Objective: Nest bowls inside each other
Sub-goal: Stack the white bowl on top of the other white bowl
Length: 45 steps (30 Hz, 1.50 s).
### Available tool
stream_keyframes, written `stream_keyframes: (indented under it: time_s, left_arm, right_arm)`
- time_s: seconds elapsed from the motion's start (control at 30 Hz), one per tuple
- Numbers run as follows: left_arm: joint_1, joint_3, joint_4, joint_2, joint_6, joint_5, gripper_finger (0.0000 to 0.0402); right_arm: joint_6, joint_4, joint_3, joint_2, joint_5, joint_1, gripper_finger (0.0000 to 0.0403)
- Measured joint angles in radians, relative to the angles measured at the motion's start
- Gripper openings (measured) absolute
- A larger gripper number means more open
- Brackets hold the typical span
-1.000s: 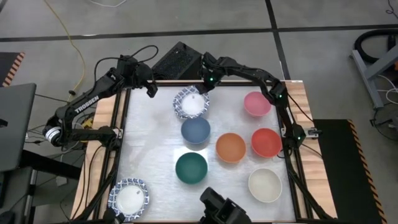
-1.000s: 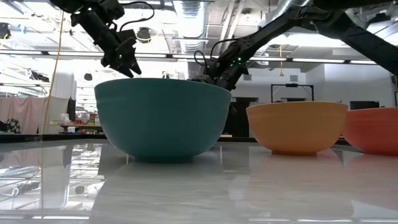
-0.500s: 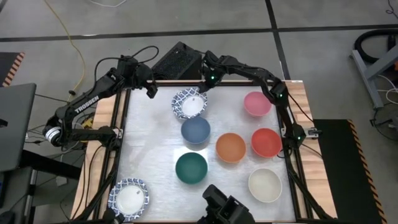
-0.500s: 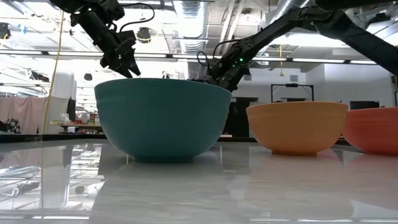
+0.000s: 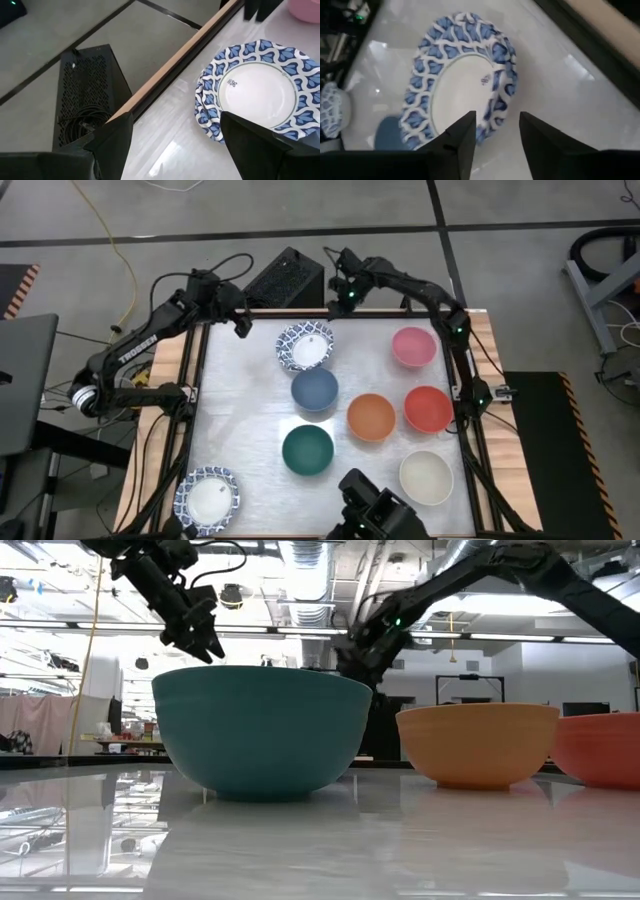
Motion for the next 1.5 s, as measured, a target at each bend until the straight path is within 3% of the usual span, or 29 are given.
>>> stream_keyframes:
  time_s: [0.17, 0.4, 0.8, 0.97, 1.23, 1.4, 1.5]
  left_arm:
    - [0.0, 0.0, 0.003, -0.029, -0.002, -0.018, 0.0289]
    - [0.0, 0.0, -0.001, -0.037, -0.013, -0.019, 0.0289]
    - [0.0, 0.0, -0.011, -0.036, -0.014, -0.018, 0.0289]
    - [0.0, 0.0, -0.018, -0.036, -0.014, -0.018, 0.0289]
    - [0.0, 0.0, -0.021, -0.036, -0.003, -0.013, 0.0289]
    - [0.0, 0.0, -0.029, -0.036, 0.0, -0.011, 0.0289]
    - [0.0, 0.0, -0.03, -0.036, 0.0, -0.011, 0.0289]
  right_arm:
    - [-0.092, -0.079, -0.005, -0.051, 0.126, 0.009, 0.0111]
    - [-0.123, -0.077, -0.064, -0.058, 0.127, 0.067, 0.0011]
    - [-0.135, -0.055, -0.105, -0.053, 0.14, 0.157, 0.001]
    - [-0.112, -0.053, -0.106, -0.053, 0.261, 0.156, 0.0011]
    - [-0.111, -0.005, -0.106, -0.053, 0.269, 0.162, 0.0011]
    - [-0.104, -0.032, -0.107, -0.075, 0.387, 0.163, 0.0011]
    - [-0.103, -0.045, -0.107, -0.117, 0.369, 0.165, 0.0011]
